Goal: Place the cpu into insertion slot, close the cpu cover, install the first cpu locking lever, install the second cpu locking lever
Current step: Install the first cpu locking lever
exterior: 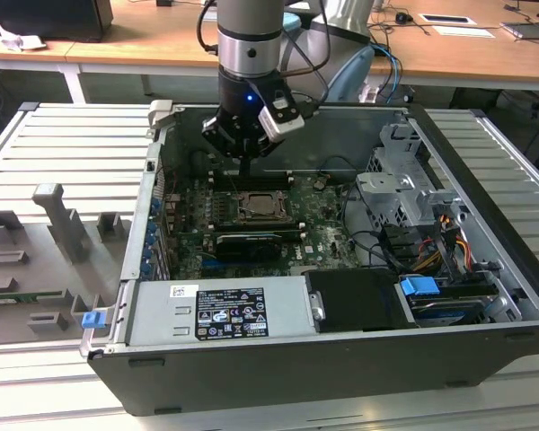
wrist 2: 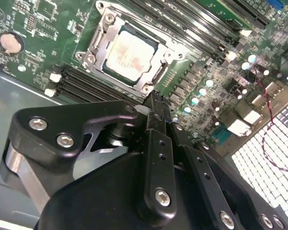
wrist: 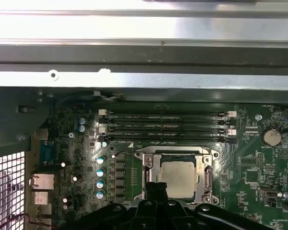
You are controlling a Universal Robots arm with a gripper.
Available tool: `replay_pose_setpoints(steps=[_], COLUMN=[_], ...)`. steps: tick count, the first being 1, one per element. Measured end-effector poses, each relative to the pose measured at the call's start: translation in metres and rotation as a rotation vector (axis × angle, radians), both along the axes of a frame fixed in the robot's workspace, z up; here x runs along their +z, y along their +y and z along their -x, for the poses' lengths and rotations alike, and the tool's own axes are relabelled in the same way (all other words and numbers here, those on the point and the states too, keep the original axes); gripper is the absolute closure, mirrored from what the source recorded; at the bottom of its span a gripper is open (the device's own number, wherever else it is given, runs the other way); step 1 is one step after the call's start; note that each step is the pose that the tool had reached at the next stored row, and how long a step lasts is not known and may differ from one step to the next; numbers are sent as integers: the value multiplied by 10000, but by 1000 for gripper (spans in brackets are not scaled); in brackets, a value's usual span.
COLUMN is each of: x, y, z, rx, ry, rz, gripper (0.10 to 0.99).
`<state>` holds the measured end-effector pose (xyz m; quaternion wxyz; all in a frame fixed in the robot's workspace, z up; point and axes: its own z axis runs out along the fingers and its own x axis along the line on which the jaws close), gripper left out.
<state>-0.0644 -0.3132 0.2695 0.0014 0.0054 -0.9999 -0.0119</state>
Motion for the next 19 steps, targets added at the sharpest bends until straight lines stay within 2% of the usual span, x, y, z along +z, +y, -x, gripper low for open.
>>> replay_pose_setpoints(steps=[4, 6, 13, 15, 19], x=[-3, -7, -38, -66, -87], y=[0, 0, 11, 51, 154], z=[87, 181, 342, 416, 443], rx=[0, -2, 4, 17, 17], ry=[-27, -46, -57, -59, -59], rz=[0, 1, -1, -4, -5], gripper=[980, 980, 980, 980, 980])
